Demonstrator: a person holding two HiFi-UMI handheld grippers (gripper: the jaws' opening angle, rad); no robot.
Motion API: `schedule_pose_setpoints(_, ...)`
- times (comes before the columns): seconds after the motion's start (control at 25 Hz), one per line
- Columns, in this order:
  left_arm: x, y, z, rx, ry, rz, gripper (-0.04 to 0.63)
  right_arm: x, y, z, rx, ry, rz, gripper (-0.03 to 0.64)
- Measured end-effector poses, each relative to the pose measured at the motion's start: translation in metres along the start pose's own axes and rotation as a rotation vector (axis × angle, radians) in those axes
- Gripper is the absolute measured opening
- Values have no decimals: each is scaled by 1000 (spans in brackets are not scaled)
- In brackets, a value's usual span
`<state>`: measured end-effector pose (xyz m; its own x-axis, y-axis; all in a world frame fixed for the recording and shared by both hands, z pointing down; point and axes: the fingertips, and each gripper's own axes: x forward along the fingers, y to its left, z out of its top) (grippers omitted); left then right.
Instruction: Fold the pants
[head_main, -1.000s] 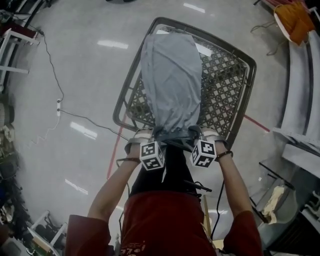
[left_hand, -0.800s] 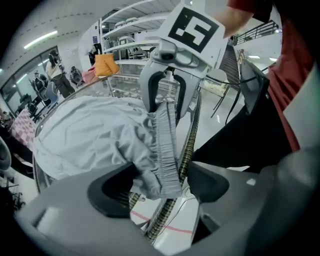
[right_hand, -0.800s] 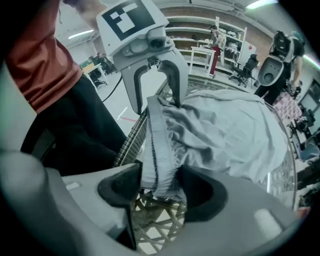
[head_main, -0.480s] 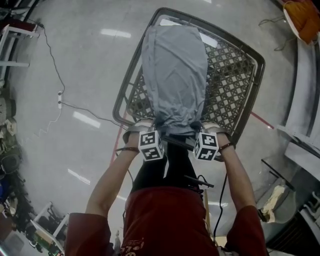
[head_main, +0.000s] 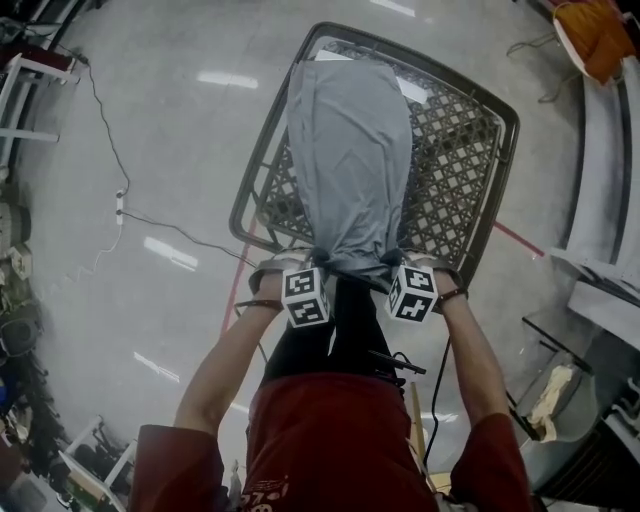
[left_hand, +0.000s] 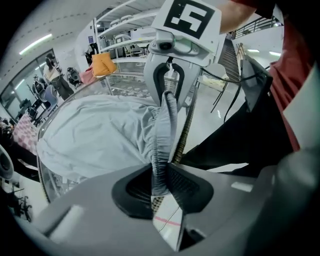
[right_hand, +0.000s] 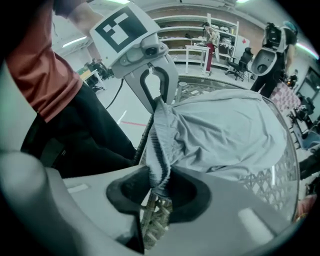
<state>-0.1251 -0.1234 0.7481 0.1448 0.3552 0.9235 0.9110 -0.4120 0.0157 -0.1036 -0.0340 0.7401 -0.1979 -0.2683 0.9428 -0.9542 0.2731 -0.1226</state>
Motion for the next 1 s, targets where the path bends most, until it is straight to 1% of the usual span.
schedule_pose_setpoints(0.08,-3,-16,-1,12,-8,-10,72,-2,14,1,14,2,-3,80)
schedule_pose_setpoints(0.32,-8,-65,-4,48,-18,-36,69,0,61,-1,45,19,-5,66)
schedule_pose_setpoints(0.52,-17,-85,-4,46,-31,-31,66,-7,83,3,84,-12,-31,60)
schedule_pose_setpoints(0.64,-26,-79,0,53,-31,-6,64,-19,78,8,101,-35,-51,58)
schedule_pose_setpoints(0.76,-39,-60,7,48,-43,32,63,-35,61,16,99,-51,-72,57)
schedule_pose_setpoints(0.88,-53,-36,16,53,-48,76,63,-54,38,23,91,-64,-104,57)
schedule_pose_setpoints(1.0,-64,-5,25,50,-49,121,63,-77,6,31,80,-83,-142,57)
